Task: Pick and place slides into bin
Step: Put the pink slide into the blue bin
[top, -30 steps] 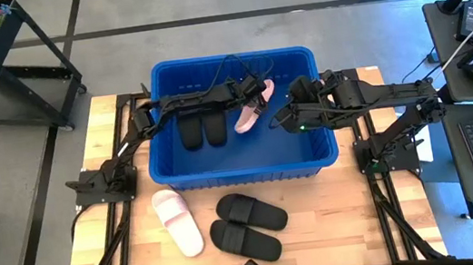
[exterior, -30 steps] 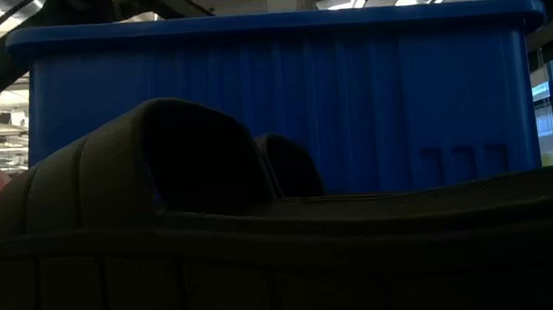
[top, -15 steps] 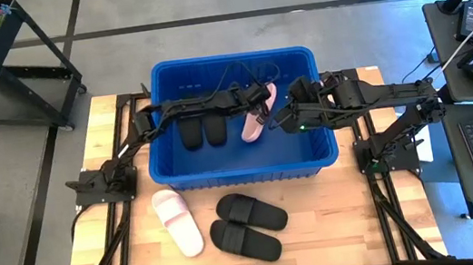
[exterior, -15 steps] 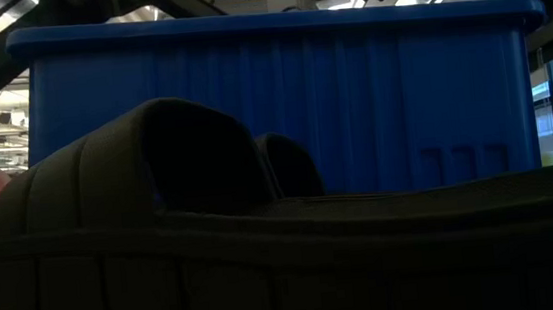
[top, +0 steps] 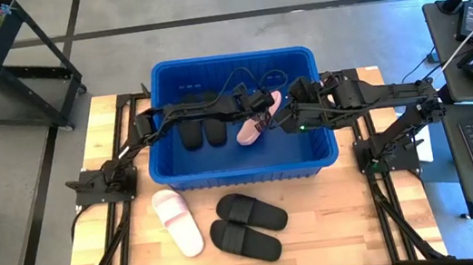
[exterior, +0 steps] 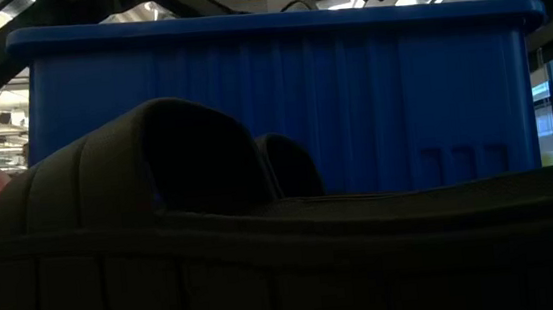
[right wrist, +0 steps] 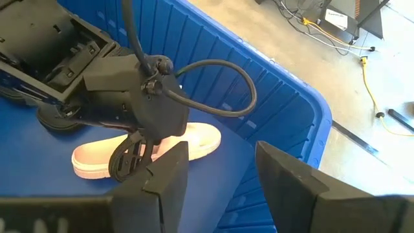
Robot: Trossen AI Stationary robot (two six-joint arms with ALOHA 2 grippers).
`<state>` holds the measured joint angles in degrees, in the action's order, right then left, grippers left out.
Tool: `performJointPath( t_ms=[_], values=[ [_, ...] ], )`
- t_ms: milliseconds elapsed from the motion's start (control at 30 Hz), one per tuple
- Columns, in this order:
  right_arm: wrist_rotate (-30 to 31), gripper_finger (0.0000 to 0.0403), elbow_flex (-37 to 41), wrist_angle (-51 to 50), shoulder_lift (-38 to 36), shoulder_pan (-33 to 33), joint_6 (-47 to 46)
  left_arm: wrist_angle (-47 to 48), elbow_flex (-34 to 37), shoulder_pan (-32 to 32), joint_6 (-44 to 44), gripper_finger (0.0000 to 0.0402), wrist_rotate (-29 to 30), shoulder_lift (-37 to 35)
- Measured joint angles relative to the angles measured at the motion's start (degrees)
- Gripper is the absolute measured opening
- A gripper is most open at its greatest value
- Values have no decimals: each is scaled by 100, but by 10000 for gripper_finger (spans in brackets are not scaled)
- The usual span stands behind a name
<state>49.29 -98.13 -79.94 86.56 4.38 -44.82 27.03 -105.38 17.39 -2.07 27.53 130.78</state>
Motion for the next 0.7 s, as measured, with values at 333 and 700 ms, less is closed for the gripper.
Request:
performJointPath(
  t_ms=[333,700],
  values=[
    [-2,181,0,0,-2,0,2,-12,0,4,27,49,-20,0],
    [-2,181,0,-1,-2,44,3,-69,0,37,1232,49,2,4]
  ],
)
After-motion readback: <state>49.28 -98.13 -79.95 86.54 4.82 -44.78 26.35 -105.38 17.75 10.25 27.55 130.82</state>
